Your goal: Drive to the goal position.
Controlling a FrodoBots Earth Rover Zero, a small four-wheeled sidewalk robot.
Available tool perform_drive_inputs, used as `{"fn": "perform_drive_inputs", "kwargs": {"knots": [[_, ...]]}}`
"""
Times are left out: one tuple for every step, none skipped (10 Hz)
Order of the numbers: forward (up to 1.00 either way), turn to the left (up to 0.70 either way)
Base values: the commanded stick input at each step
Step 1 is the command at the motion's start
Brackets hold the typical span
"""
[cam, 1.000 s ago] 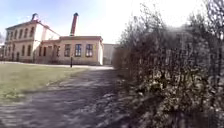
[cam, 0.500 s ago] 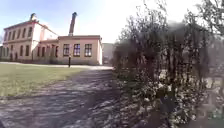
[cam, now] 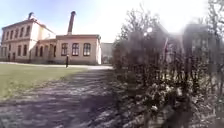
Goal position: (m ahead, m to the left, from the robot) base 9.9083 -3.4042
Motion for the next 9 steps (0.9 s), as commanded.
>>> {"fn": "perform_drive_inputs", "kwargs": {"knots": [[0.85,0.0],[0.85,0.2],[0.85,0.34],[0.85,0.34],[0.85,0.34],[0.85,0.34],[0.85,0.34],[0.85,0.34],[0.85,0.3]]}}
